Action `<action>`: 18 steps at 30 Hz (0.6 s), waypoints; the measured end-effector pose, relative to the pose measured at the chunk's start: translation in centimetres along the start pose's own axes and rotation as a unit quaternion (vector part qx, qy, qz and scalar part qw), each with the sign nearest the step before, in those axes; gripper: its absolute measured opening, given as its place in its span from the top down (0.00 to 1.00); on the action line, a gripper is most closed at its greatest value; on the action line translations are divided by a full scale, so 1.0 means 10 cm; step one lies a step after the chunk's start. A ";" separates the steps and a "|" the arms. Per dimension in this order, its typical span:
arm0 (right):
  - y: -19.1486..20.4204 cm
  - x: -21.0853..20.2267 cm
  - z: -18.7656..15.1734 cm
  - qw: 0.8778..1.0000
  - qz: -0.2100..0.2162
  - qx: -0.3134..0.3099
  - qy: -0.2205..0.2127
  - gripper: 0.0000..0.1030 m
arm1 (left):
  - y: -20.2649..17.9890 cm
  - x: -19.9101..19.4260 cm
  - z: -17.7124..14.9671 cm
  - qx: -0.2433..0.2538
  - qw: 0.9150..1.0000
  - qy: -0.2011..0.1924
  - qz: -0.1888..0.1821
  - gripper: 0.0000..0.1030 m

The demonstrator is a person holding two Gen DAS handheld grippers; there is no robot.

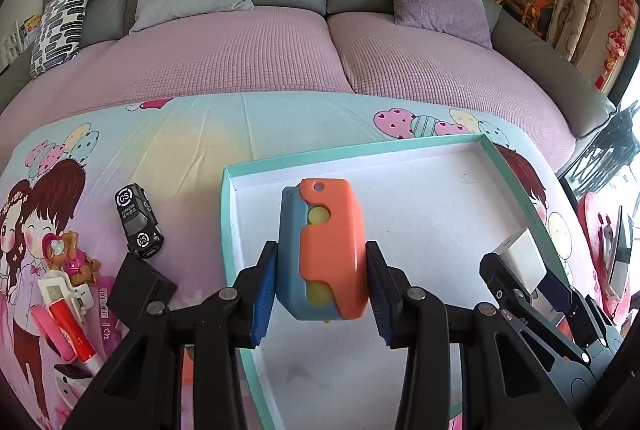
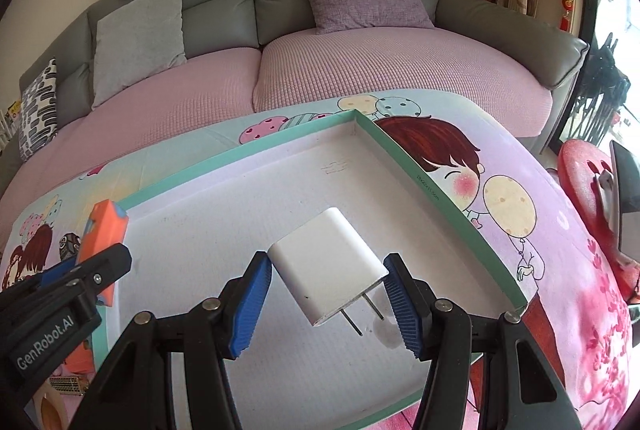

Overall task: Organize rigid objects
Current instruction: 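Lower the case into the tray with left gripper while right releases charger there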

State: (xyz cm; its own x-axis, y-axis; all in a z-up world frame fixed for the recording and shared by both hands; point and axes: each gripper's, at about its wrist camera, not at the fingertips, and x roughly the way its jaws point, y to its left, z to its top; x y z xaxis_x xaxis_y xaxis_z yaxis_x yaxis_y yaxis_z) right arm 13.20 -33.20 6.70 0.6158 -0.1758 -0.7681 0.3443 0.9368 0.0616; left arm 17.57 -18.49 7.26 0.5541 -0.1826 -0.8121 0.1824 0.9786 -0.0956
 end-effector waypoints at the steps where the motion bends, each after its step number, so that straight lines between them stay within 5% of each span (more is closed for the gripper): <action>1: -0.01 0.01 0.00 1.000 0.000 -0.001 0.001 0.41 | -0.02 0.02 0.00 0.001 1.000 0.003 0.003 0.58; 14: 0.04 0.13 -0.05 0.999 0.006 -0.018 0.030 0.40 | -0.15 0.24 -0.06 0.007 0.999 0.031 0.029 0.57; 18: 0.03 0.15 -0.05 0.999 -0.004 -0.019 0.036 0.40 | -0.11 0.23 -0.06 0.000 0.999 0.030 0.041 0.43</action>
State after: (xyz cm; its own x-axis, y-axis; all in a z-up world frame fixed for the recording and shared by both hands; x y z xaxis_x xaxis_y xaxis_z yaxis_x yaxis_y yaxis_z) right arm 13.83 -33.04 5.26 0.5606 -0.1631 -0.8119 0.3210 0.9466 0.0315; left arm 18.14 -19.90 5.15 0.5169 -0.0950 -0.8507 0.1379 0.9901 -0.0268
